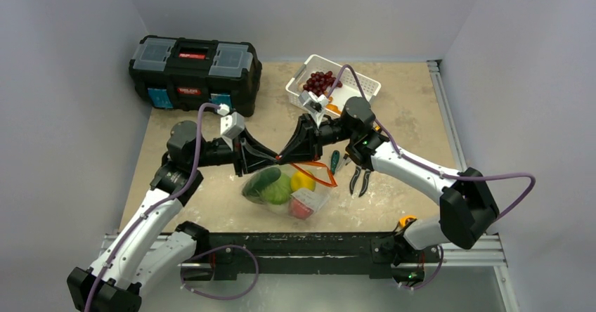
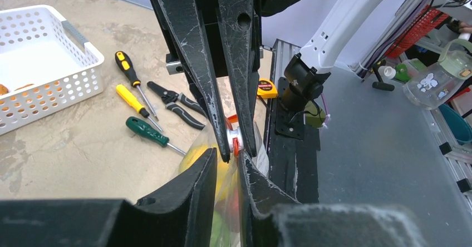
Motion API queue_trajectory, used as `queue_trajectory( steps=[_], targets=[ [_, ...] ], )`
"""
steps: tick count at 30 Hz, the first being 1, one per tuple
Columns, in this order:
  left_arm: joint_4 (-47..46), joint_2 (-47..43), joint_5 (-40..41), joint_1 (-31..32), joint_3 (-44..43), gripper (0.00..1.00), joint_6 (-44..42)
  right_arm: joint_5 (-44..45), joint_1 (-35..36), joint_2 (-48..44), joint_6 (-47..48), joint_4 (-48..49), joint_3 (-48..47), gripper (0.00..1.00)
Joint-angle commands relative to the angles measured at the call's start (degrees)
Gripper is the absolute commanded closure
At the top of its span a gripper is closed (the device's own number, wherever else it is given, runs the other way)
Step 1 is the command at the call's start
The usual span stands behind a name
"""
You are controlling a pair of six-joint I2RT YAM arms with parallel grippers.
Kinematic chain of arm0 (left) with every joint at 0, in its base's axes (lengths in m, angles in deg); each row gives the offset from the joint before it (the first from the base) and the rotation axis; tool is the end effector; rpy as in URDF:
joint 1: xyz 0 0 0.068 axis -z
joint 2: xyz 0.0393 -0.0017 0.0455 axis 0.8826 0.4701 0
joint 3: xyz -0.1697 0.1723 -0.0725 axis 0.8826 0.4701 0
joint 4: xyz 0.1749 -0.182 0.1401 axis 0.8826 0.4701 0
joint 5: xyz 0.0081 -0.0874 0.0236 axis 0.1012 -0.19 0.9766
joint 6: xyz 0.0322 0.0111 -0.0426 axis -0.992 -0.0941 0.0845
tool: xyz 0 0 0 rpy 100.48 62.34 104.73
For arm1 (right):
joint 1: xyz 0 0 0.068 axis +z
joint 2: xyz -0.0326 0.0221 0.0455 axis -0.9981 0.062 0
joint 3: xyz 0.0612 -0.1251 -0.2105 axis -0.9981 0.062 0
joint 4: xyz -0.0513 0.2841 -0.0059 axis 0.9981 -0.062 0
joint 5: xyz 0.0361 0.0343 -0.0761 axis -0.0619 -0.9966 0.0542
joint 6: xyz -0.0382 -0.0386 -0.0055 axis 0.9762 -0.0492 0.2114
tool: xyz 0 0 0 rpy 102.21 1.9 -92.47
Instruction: Place the food in the zip-top bag and seal the zipper
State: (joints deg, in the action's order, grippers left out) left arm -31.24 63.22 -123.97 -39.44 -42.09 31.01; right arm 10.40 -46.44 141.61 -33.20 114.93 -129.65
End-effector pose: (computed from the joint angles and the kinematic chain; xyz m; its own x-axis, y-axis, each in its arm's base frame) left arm 0.1929 -0.1133 0.3272 -0.2939 -0.0324 -0.9553 0.9387 0.1787 -0.2949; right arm 0.2418 0.2470 0.3049 -0.3285 -0.0393 -0.9437 -0.8945 -0.3077 0.3242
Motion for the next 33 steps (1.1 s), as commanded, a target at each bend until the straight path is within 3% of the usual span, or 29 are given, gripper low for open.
queue_trajectory(
  steps=[1, 6, 9, 13, 17, 27, 30, 33],
  targets=[
    [-1.5, 0.1, -1.8, 0.1, -1.4, 0.82, -1.0, 0.9, 0.5, 0.2, 0.0, 2.9, -3.2, 1.00],
    [-3.5, -1.0, -2.0, 0.1, -0.6, 0.92, -0.5, 2.2, 0.9, 0.7, 1.0, 1.5, -3.5, 1.00],
    [-4.4, -2.3, -1.9, 0.0, 0.2, 1.00, -0.8, 4.0, 1.2, 0.6, 5.0, -4.2, -4.5, 1.00],
    [-6.4, -4.4, -0.7, 0.1, 2.2, 1.00, -0.3, 7.5, 1.3, -0.4, 11.7, -13.6, -6.0, 1.00],
    [-4.1, -7.6, 7.3, 0.0, 3.5, 1.00, -0.1, 10.5, 0.8, -1.9, 20.7, -24.8, -6.5, 1.00],
    [-1.2, -10.2, 13.9, 0.0, 3.9, 1.00, -1.9, 11.2, -1.6, -3.7, 23.4, -27.6, -3.4, 1.00],
    [0.6, -5.4, 7.5, 0.0, 0.9, 1.00, -2.3, 8.3, -1.3, -2.2, 19.6, -23.4, -3.3, 1.00],
    [0.4, 0.0, 4.0, -0.1, -1.6, 0.80, 0.5, 6.9, -0.9, -2.0, 17.6, -20.5, -2.9, 1.00]
  ],
)
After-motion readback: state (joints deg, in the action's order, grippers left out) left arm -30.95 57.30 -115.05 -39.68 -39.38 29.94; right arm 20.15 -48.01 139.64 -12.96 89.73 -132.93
